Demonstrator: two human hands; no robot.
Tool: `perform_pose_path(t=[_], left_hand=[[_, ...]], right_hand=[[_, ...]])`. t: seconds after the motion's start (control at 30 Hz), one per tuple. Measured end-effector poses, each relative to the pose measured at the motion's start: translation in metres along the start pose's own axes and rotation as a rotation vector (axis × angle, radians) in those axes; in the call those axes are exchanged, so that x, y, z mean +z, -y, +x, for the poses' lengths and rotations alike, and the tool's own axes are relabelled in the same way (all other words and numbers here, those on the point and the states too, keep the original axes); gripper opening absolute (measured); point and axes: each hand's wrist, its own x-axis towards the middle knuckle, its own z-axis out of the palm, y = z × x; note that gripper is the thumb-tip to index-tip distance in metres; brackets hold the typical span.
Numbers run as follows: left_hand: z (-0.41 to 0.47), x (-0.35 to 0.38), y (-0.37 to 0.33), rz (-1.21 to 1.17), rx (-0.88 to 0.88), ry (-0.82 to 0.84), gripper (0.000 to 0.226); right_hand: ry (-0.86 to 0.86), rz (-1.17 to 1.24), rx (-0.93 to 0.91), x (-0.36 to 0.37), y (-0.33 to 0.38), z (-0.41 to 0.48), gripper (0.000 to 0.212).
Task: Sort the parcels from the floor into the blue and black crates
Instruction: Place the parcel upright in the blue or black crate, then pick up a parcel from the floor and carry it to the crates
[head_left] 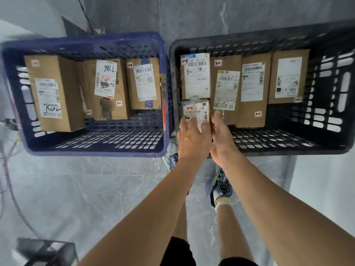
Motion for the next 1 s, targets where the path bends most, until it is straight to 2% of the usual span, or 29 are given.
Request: perform_pose_path(t=[0.17,0.37,0.53,0.67,0.87,1.0], left_hand=[[0.007,0.003,0.003,-0.036,0.046,-0.02,0.064],[0.006,0.003,0.004,-0.028,0.031,-0.018,0.053],[0.003,0.003,0.001,-0.036,0.018,-0.033,0.055],[0.002,0.002,-0.001,-0.064,0.017,-0.065,0.055],[0.0,0.002,-0.003,-0.094,0.001,-0.071,0.056],[-0.003,0.002,-0.002,-0.139,-0.004,-0.075,0.054]], right_hand=[[0.046,-0.009,-0.012,-0.003,-0.005,0.003,0.055],[-0.053,-0.082,-0.017,-0.008,0.005,-0.003,0.038],[-0.042,-0.098,-0.066,-0.017,0.002,0.004,0.058],[-0.014,-0.102,-0.079,-0.016,0.001,0.001,0.063],[-0.024,-0.108,-0.086,-0.012,0.006,-0.006,0.035],[-0.035,-0.09,-0.114,-0.008,0.009,-0.013,0.032]])
